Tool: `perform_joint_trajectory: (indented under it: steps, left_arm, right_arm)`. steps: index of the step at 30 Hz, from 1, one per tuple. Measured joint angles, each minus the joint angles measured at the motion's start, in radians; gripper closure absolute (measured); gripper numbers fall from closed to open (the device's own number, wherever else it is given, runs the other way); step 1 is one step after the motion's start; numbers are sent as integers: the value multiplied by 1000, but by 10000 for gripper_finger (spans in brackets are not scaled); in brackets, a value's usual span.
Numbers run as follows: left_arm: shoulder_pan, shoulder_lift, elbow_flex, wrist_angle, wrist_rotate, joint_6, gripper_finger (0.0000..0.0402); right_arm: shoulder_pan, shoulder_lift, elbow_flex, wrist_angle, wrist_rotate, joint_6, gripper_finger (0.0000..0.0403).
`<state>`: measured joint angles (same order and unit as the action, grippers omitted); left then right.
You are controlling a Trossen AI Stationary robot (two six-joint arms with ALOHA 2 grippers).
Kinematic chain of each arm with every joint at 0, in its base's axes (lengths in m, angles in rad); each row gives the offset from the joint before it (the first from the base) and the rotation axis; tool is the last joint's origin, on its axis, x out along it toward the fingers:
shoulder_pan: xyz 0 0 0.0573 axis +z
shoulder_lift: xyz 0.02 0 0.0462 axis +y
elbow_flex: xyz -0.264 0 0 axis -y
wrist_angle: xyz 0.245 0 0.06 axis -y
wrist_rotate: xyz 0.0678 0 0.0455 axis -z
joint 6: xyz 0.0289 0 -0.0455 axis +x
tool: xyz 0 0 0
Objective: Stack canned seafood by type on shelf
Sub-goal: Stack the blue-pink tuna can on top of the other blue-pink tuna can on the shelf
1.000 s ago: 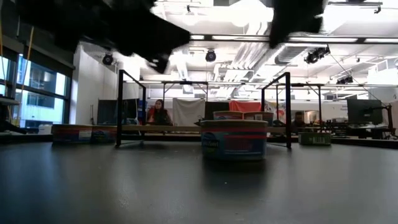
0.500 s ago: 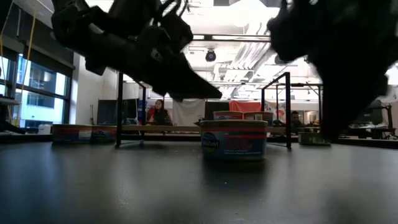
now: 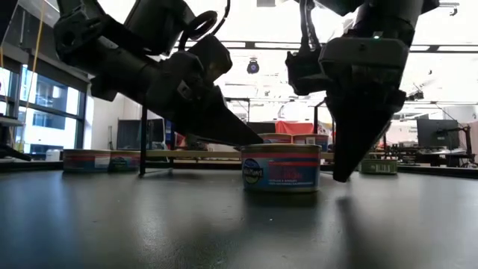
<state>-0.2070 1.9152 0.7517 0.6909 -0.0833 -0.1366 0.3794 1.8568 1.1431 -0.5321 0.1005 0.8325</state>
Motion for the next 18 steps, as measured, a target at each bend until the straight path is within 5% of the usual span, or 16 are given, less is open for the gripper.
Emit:
perform_joint_trajectory:
  steps: [18]
  left_arm:
    - [-19, -7, 1, -105, -68, -36, 401]
  right_arm:
    - [-40, 0, 165, -104, 32, -213, 403]
